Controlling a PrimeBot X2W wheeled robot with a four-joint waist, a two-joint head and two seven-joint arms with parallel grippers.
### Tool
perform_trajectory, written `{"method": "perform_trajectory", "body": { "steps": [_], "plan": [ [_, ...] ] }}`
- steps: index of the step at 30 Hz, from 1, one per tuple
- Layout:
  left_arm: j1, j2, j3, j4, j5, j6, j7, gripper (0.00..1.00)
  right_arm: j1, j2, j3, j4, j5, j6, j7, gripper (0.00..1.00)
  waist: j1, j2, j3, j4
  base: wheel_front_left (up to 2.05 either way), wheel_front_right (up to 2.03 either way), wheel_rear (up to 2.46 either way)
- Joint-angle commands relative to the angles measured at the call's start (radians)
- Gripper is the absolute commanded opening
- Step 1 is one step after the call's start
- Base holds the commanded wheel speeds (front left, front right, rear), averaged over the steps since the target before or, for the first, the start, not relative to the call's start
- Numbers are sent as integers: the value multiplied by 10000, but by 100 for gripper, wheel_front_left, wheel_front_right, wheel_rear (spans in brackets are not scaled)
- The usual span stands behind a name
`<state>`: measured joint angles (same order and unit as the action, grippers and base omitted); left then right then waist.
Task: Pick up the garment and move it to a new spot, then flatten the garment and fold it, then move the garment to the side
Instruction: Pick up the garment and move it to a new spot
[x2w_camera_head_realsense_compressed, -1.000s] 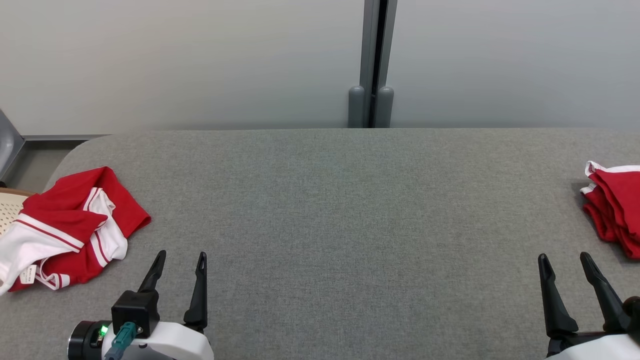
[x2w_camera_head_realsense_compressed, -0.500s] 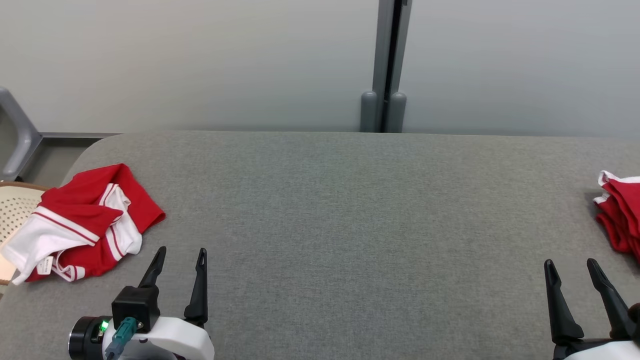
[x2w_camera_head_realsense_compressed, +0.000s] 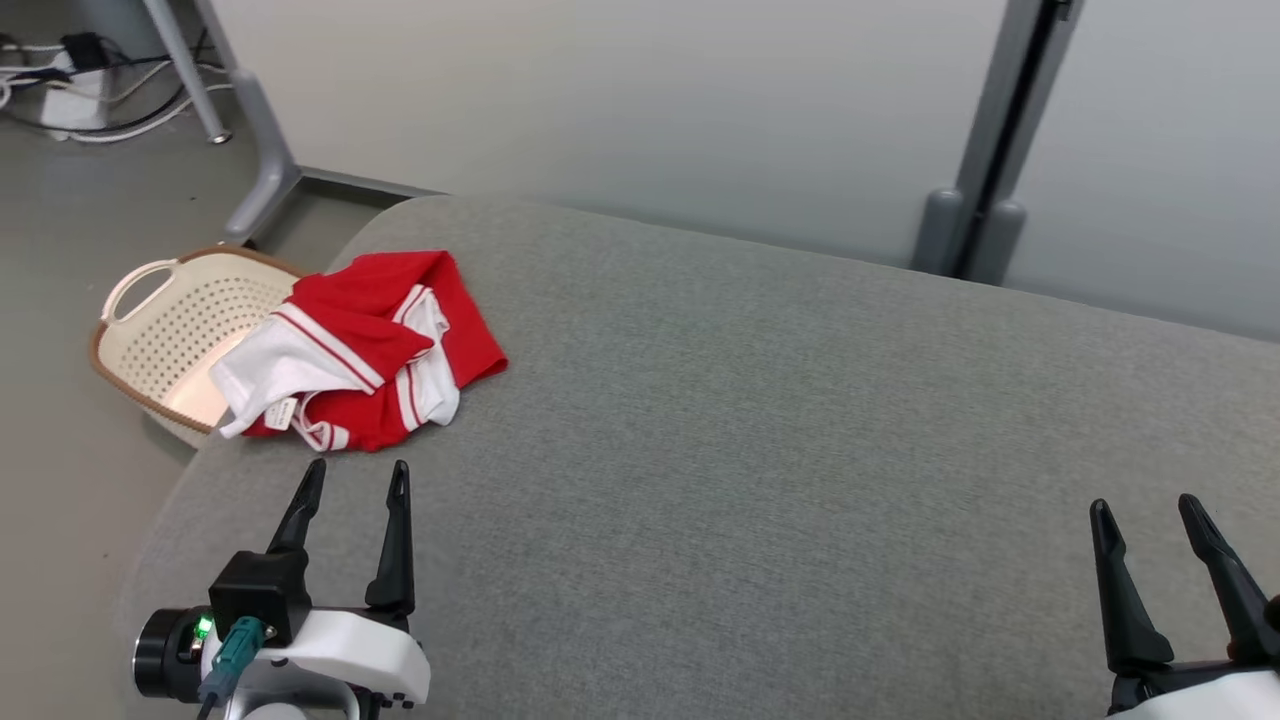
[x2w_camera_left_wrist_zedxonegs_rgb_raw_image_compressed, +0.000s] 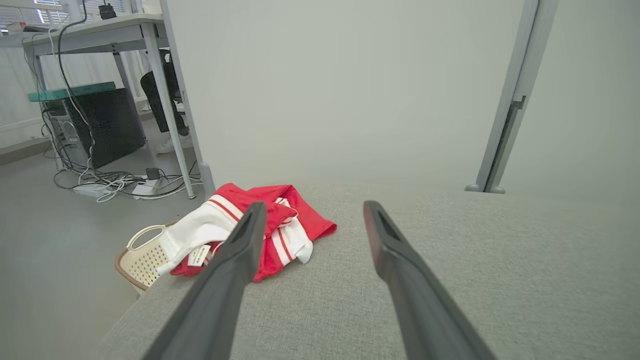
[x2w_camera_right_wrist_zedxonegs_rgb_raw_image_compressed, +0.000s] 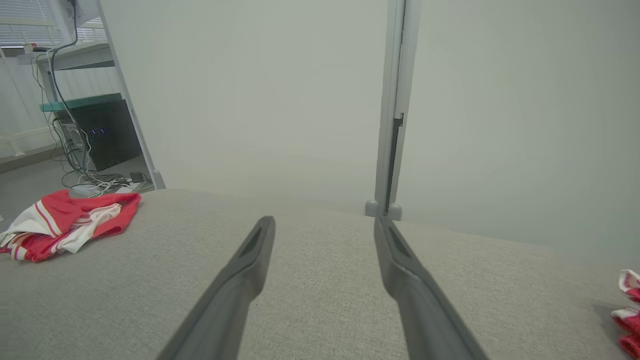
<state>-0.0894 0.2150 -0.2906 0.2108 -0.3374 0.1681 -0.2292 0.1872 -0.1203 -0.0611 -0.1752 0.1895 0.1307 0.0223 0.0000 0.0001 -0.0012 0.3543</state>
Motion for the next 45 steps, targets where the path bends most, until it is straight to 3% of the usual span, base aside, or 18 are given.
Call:
{"method": "perform_trajectory", "body": {
  "steps": [1, 13, 22, 28, 37, 45],
  "plan": [
    [0, 109, 87, -93, -74, 28, -79, 100, -58, -72, -1, -114, -36, 0, 61, 100, 0, -1, 169, 860, 0, 0, 0],
    [217, 160, 302, -276, -251, 54, -200, 100, -136, -142, 119, -255, -101, 0, 159, 100, 0, -1, 246, 1541, 0, 0, 0],
    [-51, 43, 271, 5, -240, 85, -279, 100, -288, -314, 311, -240, -99, 0, 223, 100, 0, -1, 411, 1352, 0, 0, 0],
    [-1075, -471, 300, 530, -347, -1, -332, 100, -630, -737, 345, -638, -22, 0, 508, 100, 0, -1, 1405, 987, 0, 0, 0],
    [-3908, -1180, 843, 3248, -811, -566, -365, 100, -1569, -1894, 204, -1614, 337, 0, 983, 100, 0, -1, 3858, -59, 0, 0, 0],
    [-6053, -1172, 1308, 6968, -1282, -1097, -354, 100, -2191, -2388, 189, -1647, 695, 0, 815, 100, 0, -1, 5106, -630, 0, 0, 0]
  ]
}}
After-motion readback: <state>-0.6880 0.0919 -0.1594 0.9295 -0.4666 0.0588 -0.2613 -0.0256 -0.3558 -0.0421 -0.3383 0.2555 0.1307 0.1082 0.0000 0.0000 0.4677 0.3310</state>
